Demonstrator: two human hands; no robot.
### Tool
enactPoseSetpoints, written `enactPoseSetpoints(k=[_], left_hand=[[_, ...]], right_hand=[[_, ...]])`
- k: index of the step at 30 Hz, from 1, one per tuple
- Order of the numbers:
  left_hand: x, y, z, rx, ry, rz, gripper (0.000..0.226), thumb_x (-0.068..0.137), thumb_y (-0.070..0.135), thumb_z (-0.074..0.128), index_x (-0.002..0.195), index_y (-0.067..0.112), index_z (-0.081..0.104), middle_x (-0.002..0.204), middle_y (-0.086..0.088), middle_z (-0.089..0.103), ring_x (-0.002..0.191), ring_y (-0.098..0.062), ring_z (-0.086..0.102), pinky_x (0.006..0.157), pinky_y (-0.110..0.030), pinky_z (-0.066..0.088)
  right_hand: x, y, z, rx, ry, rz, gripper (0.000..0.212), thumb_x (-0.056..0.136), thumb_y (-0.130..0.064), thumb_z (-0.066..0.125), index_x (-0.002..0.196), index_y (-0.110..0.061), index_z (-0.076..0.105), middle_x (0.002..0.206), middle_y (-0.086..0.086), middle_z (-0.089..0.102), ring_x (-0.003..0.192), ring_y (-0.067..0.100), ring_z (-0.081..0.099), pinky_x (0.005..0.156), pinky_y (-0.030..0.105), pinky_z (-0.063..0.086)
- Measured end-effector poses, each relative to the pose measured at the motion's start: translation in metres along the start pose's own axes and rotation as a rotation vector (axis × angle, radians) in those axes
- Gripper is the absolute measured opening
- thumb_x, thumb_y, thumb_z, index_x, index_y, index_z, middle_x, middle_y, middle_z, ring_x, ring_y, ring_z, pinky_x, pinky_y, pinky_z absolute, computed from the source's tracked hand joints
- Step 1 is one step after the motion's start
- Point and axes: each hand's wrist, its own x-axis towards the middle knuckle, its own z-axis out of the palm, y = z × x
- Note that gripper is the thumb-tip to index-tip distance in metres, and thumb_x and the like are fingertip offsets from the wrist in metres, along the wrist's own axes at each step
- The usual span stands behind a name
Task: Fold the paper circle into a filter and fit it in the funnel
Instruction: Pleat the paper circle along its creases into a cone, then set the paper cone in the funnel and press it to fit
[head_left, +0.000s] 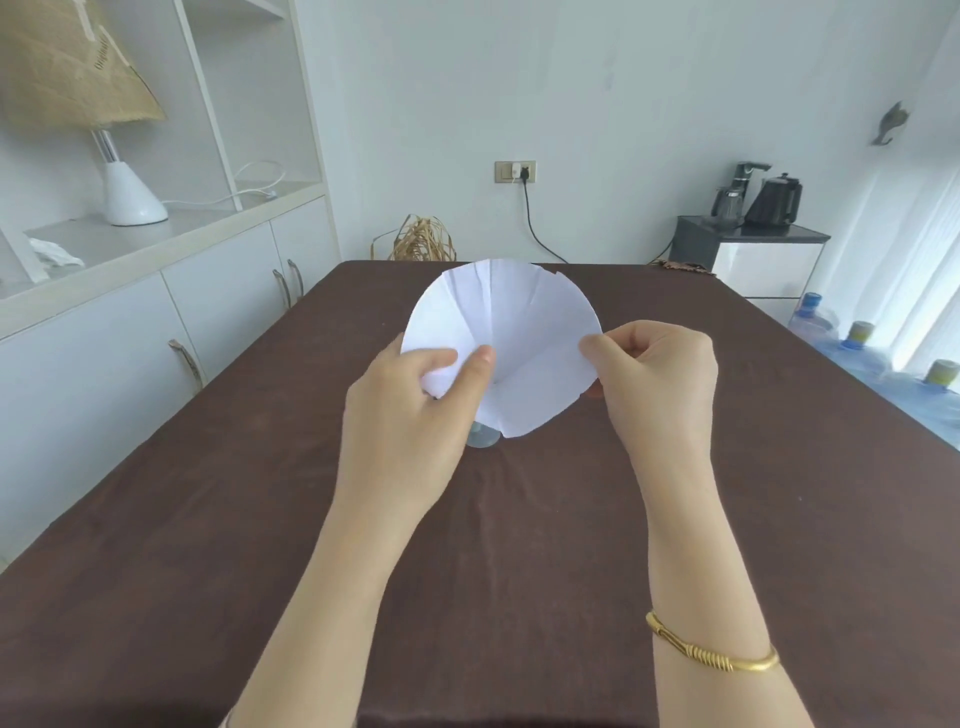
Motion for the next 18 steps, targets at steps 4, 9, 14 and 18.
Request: enactPoseSetpoints(k=[4,9,14,18], left_hand=[[0.021,0.000,0.008,0.166,-0.015,0.061,0.051,0.075,0.015,0.064,0.067,0.039,0.020,0.074,0.021,0.029,0.066,-0.005,0.021,0.057,-0.009,0.032],[0.035,-0.001,0.009,0.185,0.021,0.116,0.045,0.073,0.005,0.064,0.072,0.036,0.032,0.071,0.020,0.027,0.070,-0.001,0.019,0.054,-0.026,0.023],[0.056,0.000,0.009,0.183,0.185,0.193,0.056,0.078,0.006,0.067,0.131,0.006,0.048,0.134,-0.005,0.053,0.122,-0.021,0.046,0.081,-0.004,0.020],[0.069,0.001,0.012,0.187,0.303,0.208,0.045,0.080,0.005,0.066,0.123,0.003,0.054,0.125,-0.012,0.058,0.100,-0.028,0.059,0.076,-0.011,0.029]], right_hand=[[0.006,-0.007,0.008,-0.005,0.004,-0.001,0.020,0.068,-0.007,0.052,0.066,0.013,0.056,0.075,0.034,0.062,0.058,0.017,0.037,0.055,0.028,0.029],[0.018,-0.011,0.014,-0.002,-0.005,-0.011,0.022,0.068,-0.006,0.052,0.065,0.015,0.053,0.071,0.034,0.061,0.056,0.018,0.038,0.054,0.028,0.028],[0.029,-0.015,0.023,0.026,-0.011,-0.012,0.023,0.067,-0.005,0.051,0.066,0.017,0.052,0.069,0.037,0.059,0.056,0.019,0.036,0.055,0.030,0.028],[0.041,-0.013,0.030,-0.005,-0.037,0.000,0.024,0.066,-0.005,0.050,0.069,0.018,0.053,0.078,0.038,0.060,0.057,0.020,0.039,0.058,0.030,0.030]])
